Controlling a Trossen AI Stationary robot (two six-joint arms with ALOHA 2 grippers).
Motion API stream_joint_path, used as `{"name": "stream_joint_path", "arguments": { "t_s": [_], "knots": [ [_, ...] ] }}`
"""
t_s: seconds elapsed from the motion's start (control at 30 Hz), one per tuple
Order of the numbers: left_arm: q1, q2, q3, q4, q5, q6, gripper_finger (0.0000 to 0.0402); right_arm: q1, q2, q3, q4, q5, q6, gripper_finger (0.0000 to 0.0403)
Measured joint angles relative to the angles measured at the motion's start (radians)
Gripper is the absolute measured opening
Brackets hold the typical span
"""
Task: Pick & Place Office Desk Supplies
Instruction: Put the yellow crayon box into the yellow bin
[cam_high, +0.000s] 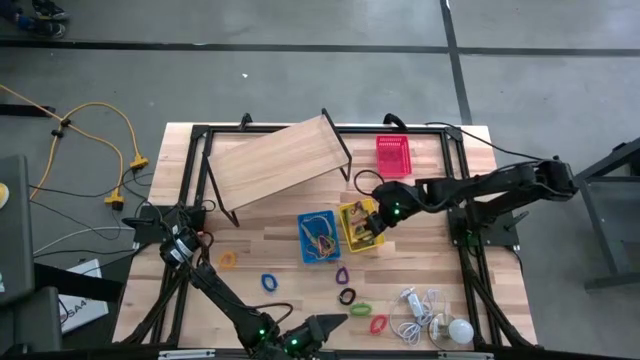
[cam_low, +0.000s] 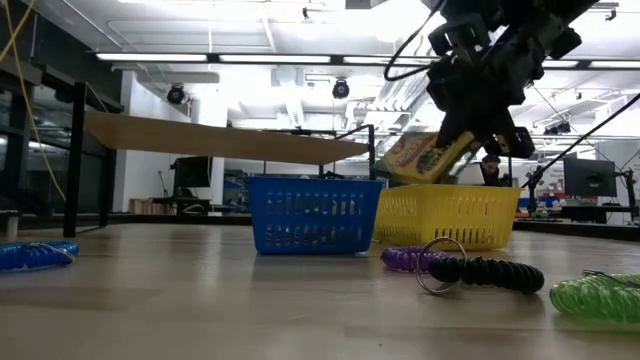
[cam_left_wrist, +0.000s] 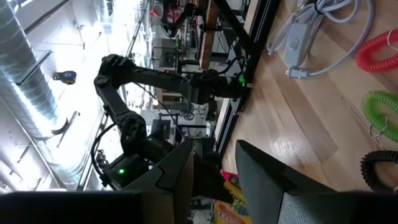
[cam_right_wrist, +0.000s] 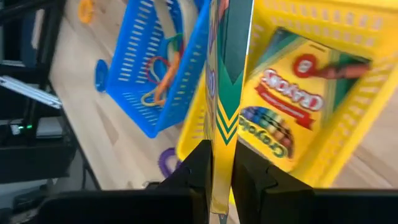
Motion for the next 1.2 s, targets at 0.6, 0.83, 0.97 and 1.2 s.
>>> {"name": "stream_joint_path", "arguments": {
  "t_s": [0.6,0.83,0.97,1.2],
  "knots": [
    [0.0,0.0,0.0,0.0,-0.04,-0.027,0.0113,-0.009,0.09,-0.003,-0.011,0.023,0.081,0.0034],
    [0.0,0.0,0.0,-0.001,-0.044,-0.028,0.0113,-0.01,0.138,0.0,0.059,-0.002,0.091,0.0034],
    [0.0,0.0,0.0,-0.001,-0.044,-0.03,0.0113,-0.01,0.138,0.0,0.063,0.0,0.091,0.0034],
    [0.0,0.0,0.0,-0.001,-0.044,-0.031,0.0113,-0.01,0.138,0.0,0.059,0.001,0.091,0.0034]
  ]
}}
